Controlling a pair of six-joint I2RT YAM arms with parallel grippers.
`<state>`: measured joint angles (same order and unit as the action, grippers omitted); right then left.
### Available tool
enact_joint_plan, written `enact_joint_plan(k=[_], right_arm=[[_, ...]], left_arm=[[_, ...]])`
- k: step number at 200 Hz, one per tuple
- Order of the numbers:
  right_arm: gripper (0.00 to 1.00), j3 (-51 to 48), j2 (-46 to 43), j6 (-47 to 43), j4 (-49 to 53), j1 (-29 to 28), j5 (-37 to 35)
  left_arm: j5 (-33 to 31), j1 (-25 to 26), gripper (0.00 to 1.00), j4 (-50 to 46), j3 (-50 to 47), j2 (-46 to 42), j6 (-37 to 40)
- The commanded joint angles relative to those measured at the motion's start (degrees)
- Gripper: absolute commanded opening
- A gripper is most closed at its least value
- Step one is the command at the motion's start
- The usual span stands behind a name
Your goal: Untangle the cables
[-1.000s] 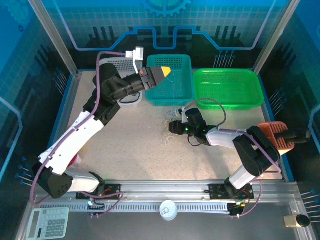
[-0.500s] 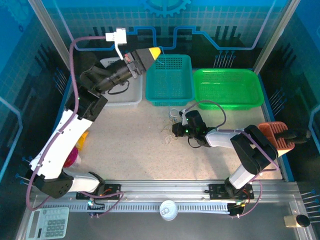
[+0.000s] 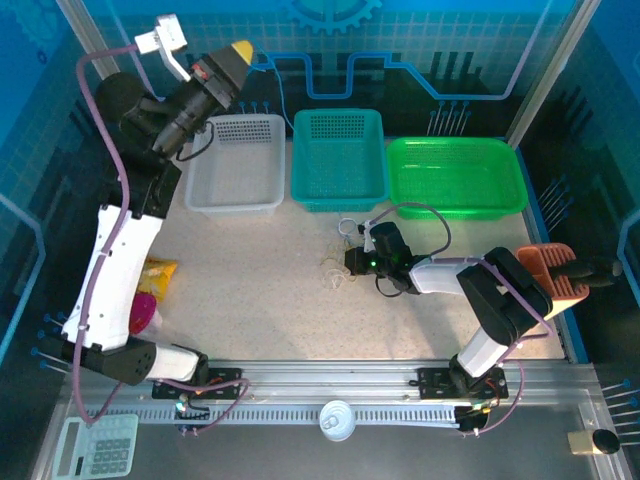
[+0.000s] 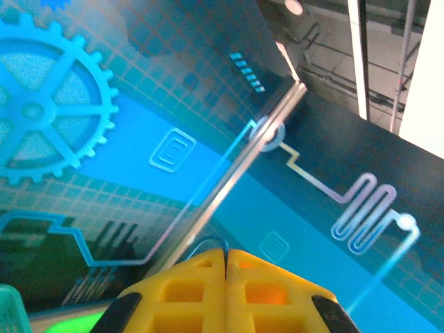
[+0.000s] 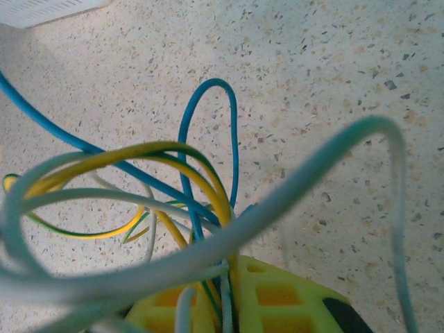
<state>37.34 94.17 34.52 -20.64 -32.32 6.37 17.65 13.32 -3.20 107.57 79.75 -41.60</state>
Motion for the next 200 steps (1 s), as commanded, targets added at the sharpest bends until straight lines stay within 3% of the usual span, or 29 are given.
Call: enact_joint_plan(k=[1, 64, 127, 148, 166, 200], right_arm=[[0.09, -0.69, 0.99, 0.46, -0.80, -0.58, -0.50], [0.09, -0.69, 1.77, 0.70, -1.20, -0.63, -0.27], [0.09, -0.95, 2.50, 1.01, -1.60, -0.62, -0.28], [0.09, -0.90, 2.75, 1.05, -1.61, -0.63, -0.21], [0.09, -0.77, 3.34, 1.25, -1.93, -0.61, 0.01], [0.09, -0.86, 3.61, 1.79, -2.49, -0.62, 0.39]], left_arm=[[-1.33, -2.16, 0.00, 0.20, 4.14, 2.15, 1.64], [-3.85, -9.53, 0.00, -0.41, 11.83, 9.65, 2.51], [-6.92, -13.85, 0.00, 0.44, 14.71, 12.07, 1.47], [-6.99, -15.70, 0.00, -0.78, 20.62, 14.10, 0.56], [-6.73, -16.26, 0.00, -2.50, 25.99, 16.48, 0.69], [-7.01, -16.31, 0.00, -1.17, 25.12, 17.02, 0.27]])
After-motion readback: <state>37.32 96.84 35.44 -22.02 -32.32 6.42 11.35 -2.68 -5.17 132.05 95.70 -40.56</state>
